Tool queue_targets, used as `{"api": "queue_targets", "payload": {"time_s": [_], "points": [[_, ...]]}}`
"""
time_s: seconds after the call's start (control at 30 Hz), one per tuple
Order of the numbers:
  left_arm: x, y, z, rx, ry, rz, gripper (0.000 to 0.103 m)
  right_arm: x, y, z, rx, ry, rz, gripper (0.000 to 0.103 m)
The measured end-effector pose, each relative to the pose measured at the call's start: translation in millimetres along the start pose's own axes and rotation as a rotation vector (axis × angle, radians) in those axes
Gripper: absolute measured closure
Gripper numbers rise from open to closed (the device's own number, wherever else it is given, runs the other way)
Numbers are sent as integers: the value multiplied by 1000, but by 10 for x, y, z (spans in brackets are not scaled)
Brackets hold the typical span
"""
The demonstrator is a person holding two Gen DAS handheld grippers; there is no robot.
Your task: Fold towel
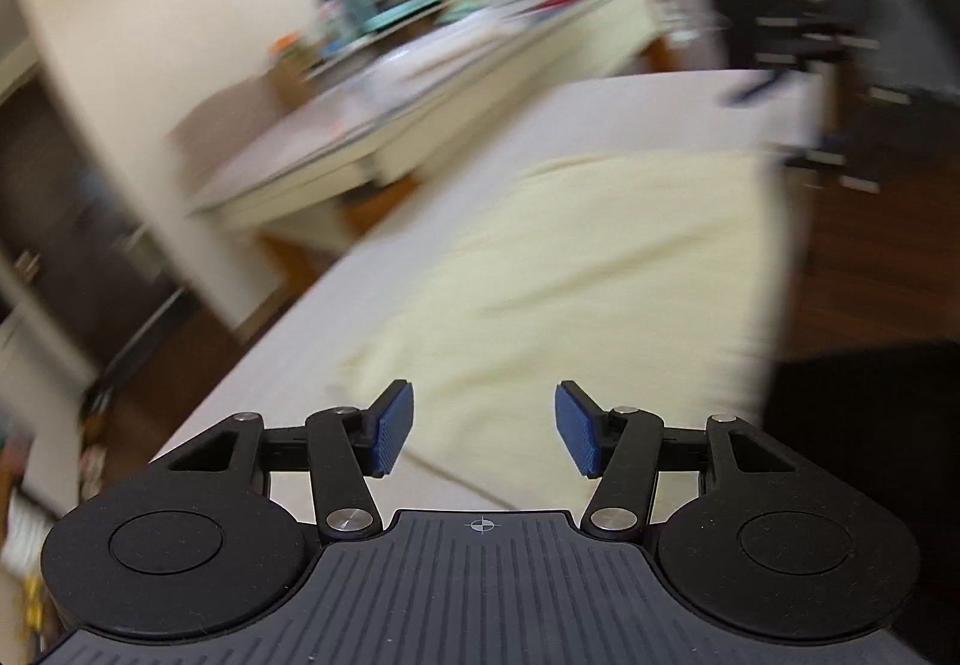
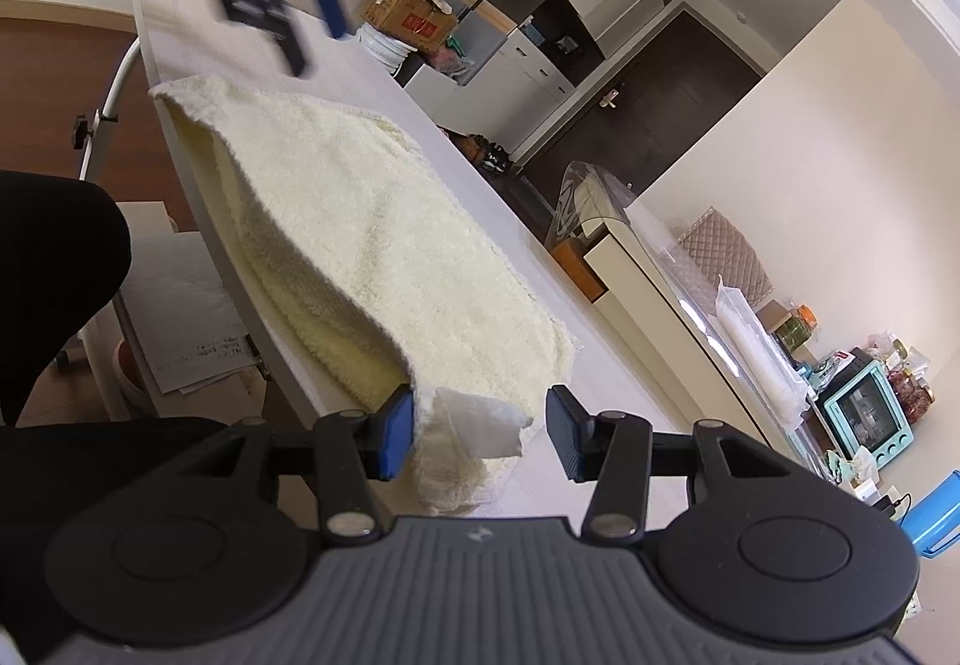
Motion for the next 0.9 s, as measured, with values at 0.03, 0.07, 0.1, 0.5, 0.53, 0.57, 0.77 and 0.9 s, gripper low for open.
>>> {"api": "queue_targets", "payload": {"time_s": [0.03,0.07,0.1,0.5,0.53,0.57,0.77,0.9], "points": [[113,48,-42,-8,13,31,45,1,-4,-6,2,1,1,53],[206,93,-64,-15,18,56,45,0,-8,-14,4,2,2,53],[305,147,-78,-25,22,86,45,-1,-13,-22,7,2,5,53],[618,449,101,-110,-20,287,82,8,-17,-79,7,8,5,53],[601,450,84,-118,-16,283,83,6,-17,-75,7,8,1,53],[584,447,69,-123,-14,280,86,1,-17,-70,8,5,-5,53],[499,409,13,-148,-4,244,93,-51,-26,-88,13,-17,-128,66],[442,420,66,-162,-6,225,93,-75,8,-128,3,-57,-230,67]]}}
Point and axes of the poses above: each gripper's, at about its wrist camera, not at the fingertips, and z roughly the way its jaws point, x to its right, y to its underside, the point moved 6 cm from there along z, roughly the way its jaws point, and after that the axes turned 13 degrees about -z, right-handed, at the moved point
